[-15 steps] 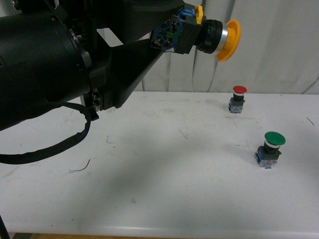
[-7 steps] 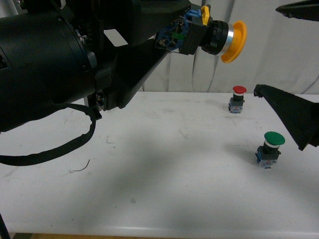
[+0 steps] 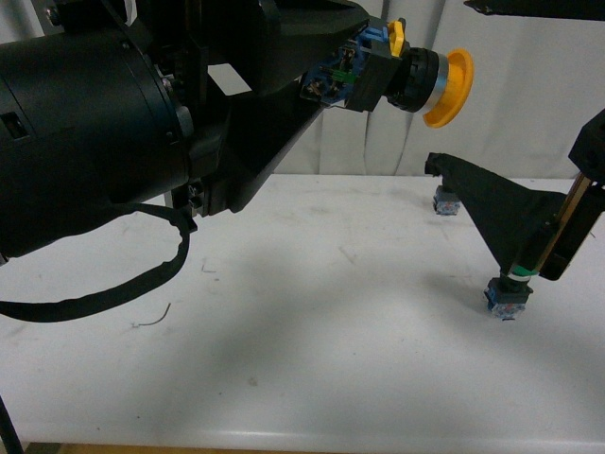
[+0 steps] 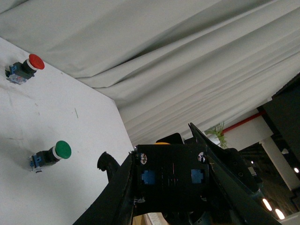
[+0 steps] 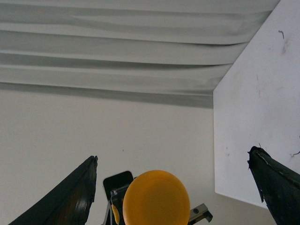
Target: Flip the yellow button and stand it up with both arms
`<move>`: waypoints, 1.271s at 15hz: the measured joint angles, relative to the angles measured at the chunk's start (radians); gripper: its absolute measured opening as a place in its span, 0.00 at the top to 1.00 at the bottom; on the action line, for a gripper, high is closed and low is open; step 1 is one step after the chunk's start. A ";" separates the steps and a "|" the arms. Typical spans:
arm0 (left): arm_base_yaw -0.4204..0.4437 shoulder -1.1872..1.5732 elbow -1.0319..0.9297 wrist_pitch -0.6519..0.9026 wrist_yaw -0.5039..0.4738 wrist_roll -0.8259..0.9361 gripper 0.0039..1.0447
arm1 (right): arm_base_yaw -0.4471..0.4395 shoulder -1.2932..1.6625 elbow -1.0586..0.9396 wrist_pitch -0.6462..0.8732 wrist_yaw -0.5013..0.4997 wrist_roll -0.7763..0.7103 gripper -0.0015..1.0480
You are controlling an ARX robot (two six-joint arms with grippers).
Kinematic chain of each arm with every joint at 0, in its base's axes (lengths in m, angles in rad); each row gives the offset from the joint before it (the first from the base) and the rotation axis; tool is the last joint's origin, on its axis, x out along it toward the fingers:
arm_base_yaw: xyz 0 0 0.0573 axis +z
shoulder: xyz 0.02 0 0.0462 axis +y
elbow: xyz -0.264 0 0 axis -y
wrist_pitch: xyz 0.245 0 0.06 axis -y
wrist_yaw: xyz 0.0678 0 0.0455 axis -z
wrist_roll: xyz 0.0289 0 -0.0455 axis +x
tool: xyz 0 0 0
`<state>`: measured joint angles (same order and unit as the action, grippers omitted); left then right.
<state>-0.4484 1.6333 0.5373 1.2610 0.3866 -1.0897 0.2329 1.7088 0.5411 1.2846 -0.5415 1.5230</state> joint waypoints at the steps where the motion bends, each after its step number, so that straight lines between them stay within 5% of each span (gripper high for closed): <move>1: -0.001 0.000 0.000 -0.003 -0.001 0.002 0.66 | 0.018 0.000 0.000 0.000 -0.007 0.006 0.06; 9: -0.002 0.000 0.008 -0.013 -0.002 0.021 0.66 | 0.042 -0.040 -0.015 0.001 -0.031 0.018 0.06; 11: -0.002 0.000 0.008 -0.013 -0.001 0.021 0.66 | 0.042 -0.040 -0.015 0.002 -0.031 0.018 0.20; 15: 0.000 0.001 0.016 -0.012 0.000 0.021 0.66 | 0.042 -0.040 -0.015 -0.003 -0.030 0.009 0.65; 19: 0.004 0.002 0.016 -0.011 0.004 0.021 0.66 | 0.042 -0.040 -0.016 -0.003 -0.027 0.002 0.66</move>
<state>-0.4442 1.6348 0.5537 1.2499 0.3904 -1.0687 0.2752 1.6691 0.5251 1.2819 -0.5686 1.5249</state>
